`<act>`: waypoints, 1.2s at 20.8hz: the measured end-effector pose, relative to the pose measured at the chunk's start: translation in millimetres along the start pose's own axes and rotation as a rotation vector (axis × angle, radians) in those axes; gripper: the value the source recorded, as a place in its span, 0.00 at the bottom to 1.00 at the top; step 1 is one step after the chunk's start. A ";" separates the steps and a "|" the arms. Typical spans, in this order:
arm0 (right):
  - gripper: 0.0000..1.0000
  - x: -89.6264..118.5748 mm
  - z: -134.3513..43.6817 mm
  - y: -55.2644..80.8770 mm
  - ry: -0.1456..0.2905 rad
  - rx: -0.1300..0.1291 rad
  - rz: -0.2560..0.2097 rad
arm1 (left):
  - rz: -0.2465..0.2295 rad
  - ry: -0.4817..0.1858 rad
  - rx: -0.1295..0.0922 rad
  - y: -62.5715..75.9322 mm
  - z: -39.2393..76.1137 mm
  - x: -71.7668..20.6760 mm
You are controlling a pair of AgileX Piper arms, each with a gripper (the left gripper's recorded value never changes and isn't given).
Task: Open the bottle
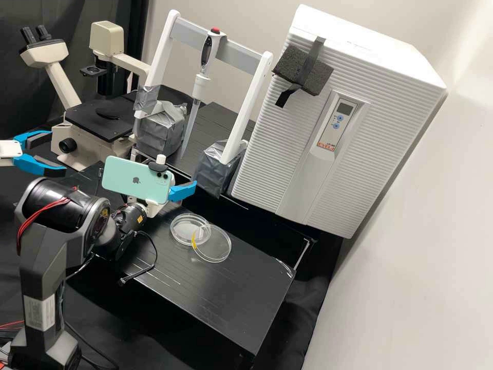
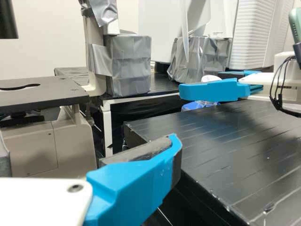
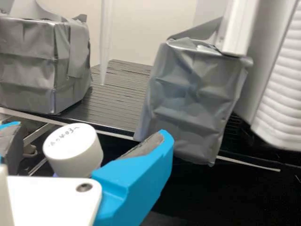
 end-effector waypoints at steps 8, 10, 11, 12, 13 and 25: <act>0.00 -0.3 -4.7 -2.8 0.018 -0.036 -0.006 | 0.000 0.000 0.000 0.0 0.0 0.0; 0.00 -0.4 -5.6 -3.5 0.020 -0.042 -0.006 | -0.001 -0.002 0.000 -0.1 0.5 0.2; 0.00 -0.6 -6.7 -4.4 0.022 -0.045 -0.008 | -0.001 -0.005 0.000 -0.3 1.1 0.4; 0.00 -0.6 -6.7 -4.3 0.021 -0.055 -0.007 | -0.002 -0.007 0.000 -0.4 1.6 0.6; 0.00 -0.6 -6.5 -4.2 0.020 -0.059 -0.007 | -0.002 -0.007 0.000 -0.4 1.6 0.6; 0.00 -0.5 -6.1 -3.9 0.015 -0.058 -0.003 | -0.003 -0.011 0.007 -0.7 2.4 0.9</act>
